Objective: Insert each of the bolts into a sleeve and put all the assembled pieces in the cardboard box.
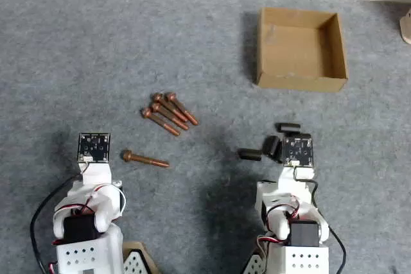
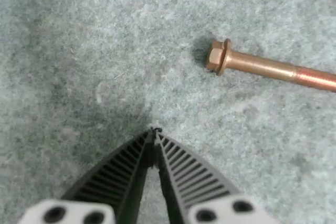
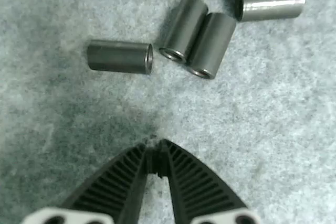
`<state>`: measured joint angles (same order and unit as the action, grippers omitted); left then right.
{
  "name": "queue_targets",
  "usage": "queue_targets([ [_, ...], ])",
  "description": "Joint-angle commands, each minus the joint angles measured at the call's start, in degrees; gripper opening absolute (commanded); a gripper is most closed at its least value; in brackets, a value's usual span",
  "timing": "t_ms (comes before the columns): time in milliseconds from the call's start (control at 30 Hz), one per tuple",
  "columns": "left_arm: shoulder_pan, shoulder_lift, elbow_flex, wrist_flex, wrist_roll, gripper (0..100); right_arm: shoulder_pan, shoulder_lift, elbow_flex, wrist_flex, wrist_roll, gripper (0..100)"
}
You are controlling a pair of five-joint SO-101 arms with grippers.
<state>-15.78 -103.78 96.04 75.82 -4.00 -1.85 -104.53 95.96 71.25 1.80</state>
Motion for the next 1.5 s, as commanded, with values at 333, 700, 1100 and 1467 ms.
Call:
queue_targets([
  [333, 3.21, -0.04, -1.01, -7.21, 11.78, 0, -1.10, -0.75, 8.31, 0.13, 0.62, 0.5],
  [700, 3.65, 0.04, -5.58, -4.75, 29.45, 0, -1.10, -0.75, 8.31, 0.13, 0.62, 0.5],
  [1100, 4.18, 0.13, -9.71, -1.05, 35.78, 0, -1.10, -0.75, 8.31, 0.13, 0.62, 0.5],
  [1467, 11.38, 26.86, -21.49, -1.05, 35.60, 0, -1.10, -0.75, 8.31, 0.13, 0.62, 0.5],
])
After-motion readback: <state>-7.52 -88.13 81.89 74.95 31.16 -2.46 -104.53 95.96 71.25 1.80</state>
